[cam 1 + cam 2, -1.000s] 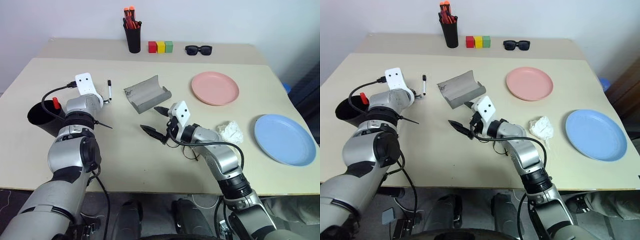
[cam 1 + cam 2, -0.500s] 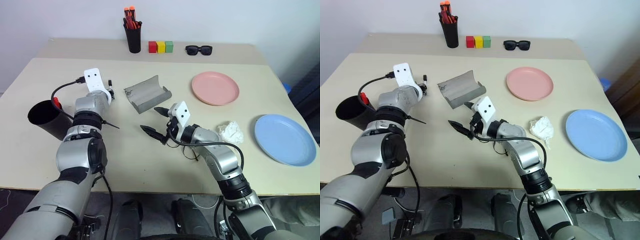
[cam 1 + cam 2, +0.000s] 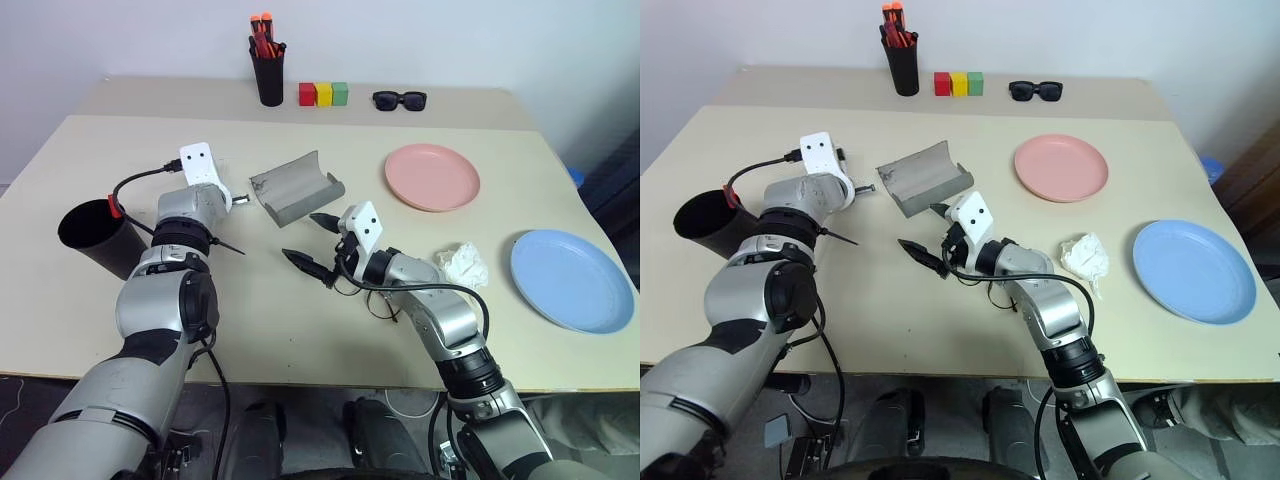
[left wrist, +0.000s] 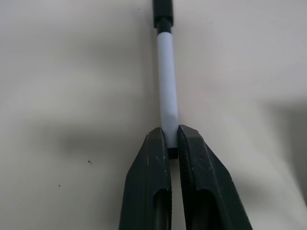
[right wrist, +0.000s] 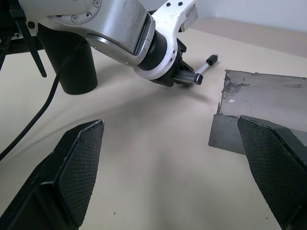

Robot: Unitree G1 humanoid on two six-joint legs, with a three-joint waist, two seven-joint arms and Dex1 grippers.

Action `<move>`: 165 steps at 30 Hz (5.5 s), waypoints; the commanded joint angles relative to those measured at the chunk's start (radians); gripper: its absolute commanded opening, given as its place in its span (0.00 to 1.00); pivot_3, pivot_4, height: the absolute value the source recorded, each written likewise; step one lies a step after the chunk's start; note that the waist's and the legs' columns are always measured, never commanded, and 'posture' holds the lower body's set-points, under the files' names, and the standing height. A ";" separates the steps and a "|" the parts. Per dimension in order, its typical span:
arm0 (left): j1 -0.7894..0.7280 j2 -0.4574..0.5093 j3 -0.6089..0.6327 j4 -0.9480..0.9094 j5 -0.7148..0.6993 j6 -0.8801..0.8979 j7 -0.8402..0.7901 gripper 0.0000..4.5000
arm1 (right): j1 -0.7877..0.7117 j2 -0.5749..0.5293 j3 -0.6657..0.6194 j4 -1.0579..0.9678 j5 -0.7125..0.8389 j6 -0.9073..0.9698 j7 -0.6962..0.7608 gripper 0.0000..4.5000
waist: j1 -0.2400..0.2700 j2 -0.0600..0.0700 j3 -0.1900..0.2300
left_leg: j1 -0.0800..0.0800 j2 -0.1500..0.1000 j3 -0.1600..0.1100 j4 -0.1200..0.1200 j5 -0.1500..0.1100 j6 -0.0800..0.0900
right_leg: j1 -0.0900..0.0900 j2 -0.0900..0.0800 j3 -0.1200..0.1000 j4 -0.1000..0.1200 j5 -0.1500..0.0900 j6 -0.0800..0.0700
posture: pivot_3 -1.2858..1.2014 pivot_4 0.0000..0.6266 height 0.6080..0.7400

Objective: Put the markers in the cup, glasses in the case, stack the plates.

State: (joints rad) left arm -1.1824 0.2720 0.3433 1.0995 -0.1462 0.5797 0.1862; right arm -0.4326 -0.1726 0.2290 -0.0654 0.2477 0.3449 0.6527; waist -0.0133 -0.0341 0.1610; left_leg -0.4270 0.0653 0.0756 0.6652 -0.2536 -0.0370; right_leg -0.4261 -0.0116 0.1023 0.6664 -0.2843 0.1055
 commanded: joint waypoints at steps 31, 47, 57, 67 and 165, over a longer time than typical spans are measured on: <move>0.986 -0.034 0.015 -1.626 0.269 -0.366 0.042 0.01 | -0.008 0.006 0.009 -0.020 0.019 -0.014 0.055 1.00 | -0.003 -0.002 -0.002 | 0.002 0.001 0.000 0.001 0.000 0.000 | 0.002 -0.001 0.001 0.001 0.000 0.000 | 0.52 0.24 0.89; 1.141 -0.107 0.025 -1.530 0.312 -0.465 0.082 0.01 | 0.018 -0.009 0.004 -0.068 0.053 0.009 0.095 1.00 | -0.005 -0.002 -0.002 | 0.002 0.001 0.000 0.001 0.000 0.000 | 0.002 -0.001 0.001 0.001 0.000 -0.001 | 0.52 0.24 0.89; 1.157 -0.133 0.009 -1.490 0.316 -0.496 0.091 0.01 | 0.011 -0.007 0.004 -0.058 0.056 0.010 0.101 1.00 | -0.005 -0.002 -0.002 | 0.002 0.001 0.000 0.001 0.000 0.000 | 0.002 -0.001 0.001 0.000 0.000 -0.001 | 0.52 0.24 0.89; 1.157 -0.144 0.007 -1.476 0.337 -0.507 0.103 0.47 | 0.010 -0.004 0.004 -0.057 0.058 0.010 0.101 1.00 | -0.005 -0.002 -0.002 | 0.002 0.001 0.000 0.001 0.000 0.000 | 0.002 -0.001 0.001 0.000 0.000 -0.001 | 0.52 0.24 0.89; 0.509 0.395 -0.537 -0.825 0.053 -0.424 -1.439 0.40 | 0.149 -0.510 -0.126 -0.403 0.083 0.319 0.140 1.00 | 0.000 0.002 0.000 | 0.000 0.001 0.001 0.001 -0.001 0.001 | 0.001 0.000 0.002 -0.001 -0.001 -0.001 | 0.52 0.24 0.89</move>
State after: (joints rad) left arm -0.6421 0.6703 -0.2210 0.2768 -0.0912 0.1817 -1.2755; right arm -0.2664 -0.6659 0.1088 -0.4217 0.3288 0.6593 0.7920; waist -0.0131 -0.0325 0.1614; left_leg -0.4269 0.0663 0.0762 0.6667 -0.2541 -0.0357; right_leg -0.4255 -0.0116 0.1039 0.6654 -0.2848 0.1042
